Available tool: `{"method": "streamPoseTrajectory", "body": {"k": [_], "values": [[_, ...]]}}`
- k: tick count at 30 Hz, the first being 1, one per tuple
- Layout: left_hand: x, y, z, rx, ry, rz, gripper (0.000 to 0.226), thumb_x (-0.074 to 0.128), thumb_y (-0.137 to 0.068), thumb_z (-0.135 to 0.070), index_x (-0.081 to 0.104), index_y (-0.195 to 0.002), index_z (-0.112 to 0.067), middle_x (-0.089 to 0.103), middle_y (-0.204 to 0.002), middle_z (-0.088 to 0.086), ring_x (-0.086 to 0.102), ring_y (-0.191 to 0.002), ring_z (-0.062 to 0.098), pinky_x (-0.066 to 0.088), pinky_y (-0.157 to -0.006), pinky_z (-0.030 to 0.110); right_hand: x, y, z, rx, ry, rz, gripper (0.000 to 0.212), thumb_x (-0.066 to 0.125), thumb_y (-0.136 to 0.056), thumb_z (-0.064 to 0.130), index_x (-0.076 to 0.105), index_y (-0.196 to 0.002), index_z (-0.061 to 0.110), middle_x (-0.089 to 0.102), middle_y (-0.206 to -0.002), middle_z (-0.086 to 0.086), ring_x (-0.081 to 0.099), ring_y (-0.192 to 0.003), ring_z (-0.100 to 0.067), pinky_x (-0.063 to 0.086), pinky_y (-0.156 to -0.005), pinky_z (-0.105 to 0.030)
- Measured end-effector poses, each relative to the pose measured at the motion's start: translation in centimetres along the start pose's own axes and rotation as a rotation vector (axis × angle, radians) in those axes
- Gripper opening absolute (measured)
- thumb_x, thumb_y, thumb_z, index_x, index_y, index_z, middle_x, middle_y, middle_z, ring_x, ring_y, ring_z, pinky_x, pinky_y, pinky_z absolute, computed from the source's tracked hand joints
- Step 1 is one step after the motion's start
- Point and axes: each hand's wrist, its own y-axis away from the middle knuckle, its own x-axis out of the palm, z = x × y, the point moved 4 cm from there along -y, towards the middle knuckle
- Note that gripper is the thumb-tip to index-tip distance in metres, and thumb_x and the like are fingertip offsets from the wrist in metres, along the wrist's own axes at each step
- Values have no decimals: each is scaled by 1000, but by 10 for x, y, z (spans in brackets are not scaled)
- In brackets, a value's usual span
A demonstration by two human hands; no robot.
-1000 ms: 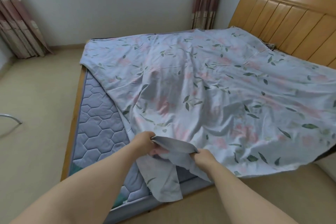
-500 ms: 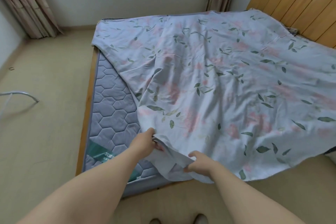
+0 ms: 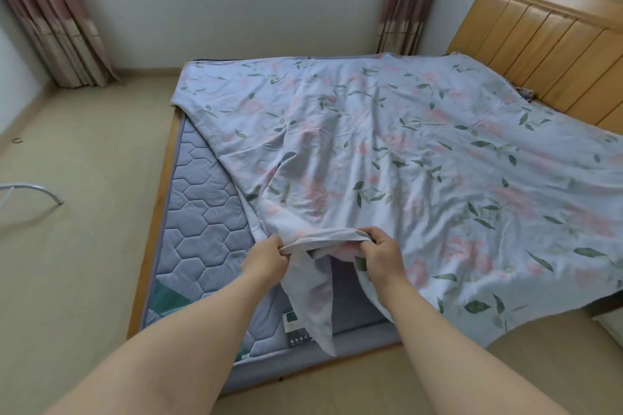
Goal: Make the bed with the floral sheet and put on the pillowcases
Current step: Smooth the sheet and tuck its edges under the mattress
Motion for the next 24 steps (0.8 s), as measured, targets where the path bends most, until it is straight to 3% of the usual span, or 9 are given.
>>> {"method": "streamPoseTrajectory", "body": {"k": [2, 5, 8, 10, 12, 14, 18, 21, 24], "values": [[-5, -3, -1, -69, 227, 5, 21, 47, -94, -20, 43, -73, -20, 60, -102, 19, 47, -82, 23, 43, -69, 31, -16, -3, 8, -7, -69, -157, 26, 44, -88, -6, 60, -78, 11, 57, -70, -3, 55, -63, -14, 45, -49, -15], [-20, -3, -20, -6, 508, -47, 20, 48, -94, -17, 45, -75, -22, 53, -76, 8, 46, -69, 21, 44, -60, 28, -32, -9, 15, -11, 441, -262, 27, 51, -86, 6, 59, -108, 19, 62, -106, -7, 57, -98, -27, 47, -82, -34], [-37, 7, -58, 175, 526, 7, 7, 51, -92, -14, 50, -86, -17, 46, -61, -2, 43, -46, 7, 33, -40, 13, -13, -3, 32, -123, 836, -63, 72, 64, -80, 24, 30, -142, 36, 38, -143, 5, 39, -129, -26, 34, -104, -38], [-47, 15, -81, 303, 436, 59, 11, 56, -88, -10, 56, -85, -21, 48, -59, -5, 47, -46, 1, 33, -42, 7, 10, 1, 43, -215, 892, 74, 65, 64, -79, 28, 37, -137, 41, 46, -137, 9, 41, -127, -22, 34, -103, -36], [-56, 19, -96, 378, 376, 70, 18, 62, -82, -11, 59, -77, -28, 49, -60, -6, 49, -58, 7, 39, -56, 13, 23, 0, 53, -232, 733, 116, 20, 59, -85, 26, 61, -103, 34, 63, -99, 6, 54, -101, -20, 42, -88, -32], [-70, 21, -100, 426, 414, 16, 16, 68, -81, -15, 61, -77, -29, 50, -61, -7, 48, -58, 9, 40, -57, 12, 27, -1, 67, -228, 459, 90, 23, 53, -90, 15, 51, -68, 23, 51, -68, 5, 48, -73, -18, 38, -68, -26], [-94, 16, -80, 428, 293, -187, 15, 69, -82, -23, 64, -96, -19, 53, -79, -7, 47, -69, 12, 35, -61, 16, 31, -4, 93, -220, 130, 4, 32, 46, -92, 7, 49, -62, 17, 46, -63, 2, 40, -64, -15, 34, -63, -27], [-93, 7, -51, 350, 33, -152, 12, 55, -89, -15, 58, -78, -11, 53, -89, 7, 49, -84, 21, 28, -65, 21, 36, -5, 113, -234, -36, 12, 33, 44, -92, 5, 53, -64, 19, 48, -64, -1, 41, -65, -16, 34, -62, -30], [-109, 0, -28, 169, 150, -217, 15, 40, -97, -17, 53, -92, -12, 59, -96, 17, 53, -85, 27, 30, -66, 26, 37, -4, 138, -294, -105, -15, 34, 41, -94, 2, 53, -66, 17, 47, -65, -1, 40, -61, -14, 33, -55, -25]]}}
